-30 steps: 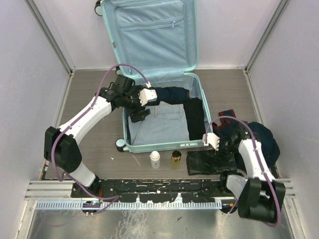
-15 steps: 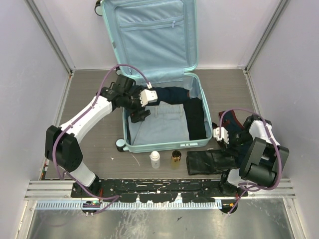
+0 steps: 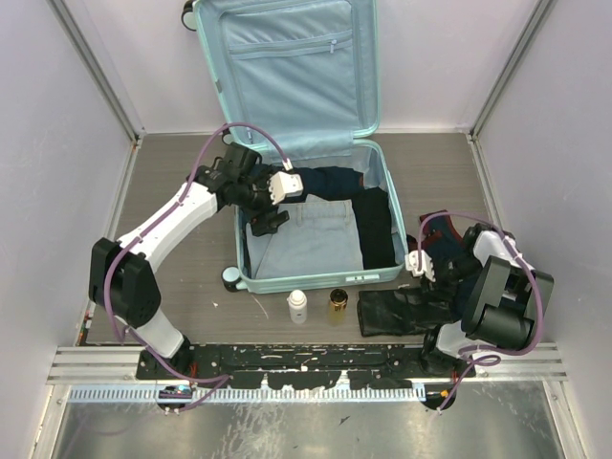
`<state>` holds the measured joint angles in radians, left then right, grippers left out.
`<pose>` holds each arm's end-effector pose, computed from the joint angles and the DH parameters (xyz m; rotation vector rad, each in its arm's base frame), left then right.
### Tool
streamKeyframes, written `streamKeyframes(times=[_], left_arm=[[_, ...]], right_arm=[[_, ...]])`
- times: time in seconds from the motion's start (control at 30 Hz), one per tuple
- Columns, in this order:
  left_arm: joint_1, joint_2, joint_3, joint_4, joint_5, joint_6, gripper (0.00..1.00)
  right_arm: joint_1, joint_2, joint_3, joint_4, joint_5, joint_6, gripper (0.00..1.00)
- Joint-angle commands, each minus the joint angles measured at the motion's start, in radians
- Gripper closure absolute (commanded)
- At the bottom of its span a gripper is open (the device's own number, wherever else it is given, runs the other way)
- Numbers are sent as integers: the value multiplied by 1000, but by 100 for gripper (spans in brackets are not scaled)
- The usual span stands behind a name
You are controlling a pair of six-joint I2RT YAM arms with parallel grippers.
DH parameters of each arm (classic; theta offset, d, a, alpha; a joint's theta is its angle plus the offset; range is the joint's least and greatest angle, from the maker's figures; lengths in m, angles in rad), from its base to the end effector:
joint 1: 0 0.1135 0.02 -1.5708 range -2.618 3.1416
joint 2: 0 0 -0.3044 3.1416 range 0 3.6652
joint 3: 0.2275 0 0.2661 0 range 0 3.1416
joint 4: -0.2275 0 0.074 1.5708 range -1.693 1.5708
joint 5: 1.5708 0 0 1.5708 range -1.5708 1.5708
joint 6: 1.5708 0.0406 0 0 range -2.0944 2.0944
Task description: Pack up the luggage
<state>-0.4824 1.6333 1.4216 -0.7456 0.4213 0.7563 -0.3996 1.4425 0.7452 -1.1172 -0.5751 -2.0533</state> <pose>0.3192 -0.1859 0.3307 1.5577 1.8990 -0.4131 0.1857 -0.0545 0.1901 -1.8669 1.8474 0.5646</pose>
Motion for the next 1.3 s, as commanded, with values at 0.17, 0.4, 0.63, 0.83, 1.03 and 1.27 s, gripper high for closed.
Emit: streamKeyframes(times=[0.17,0.4,0.63,0.83,1.03,1.27], left_arm=[[4,2,61,3,1,-16,2],[3,-9,68,12,-12,-15,2],[4,-21,75,12,-16,-18,2],[4,-34,74,12,-15,-13,2],[4,-38,74,17,-10,-8,2],[3,-40,70,24,-2,-7,2]], right_arm=[[5,0,-43,-60,39,-45,78],[-6,-151,34,-265,-25,-135,99],[-5,-334,82,-341,-86,-129,99],[-5,-438,124,-340,-133,-104,99],[15,-527,195,-340,-245,-63,99],[16,-562,303,-339,-323,36,100]])
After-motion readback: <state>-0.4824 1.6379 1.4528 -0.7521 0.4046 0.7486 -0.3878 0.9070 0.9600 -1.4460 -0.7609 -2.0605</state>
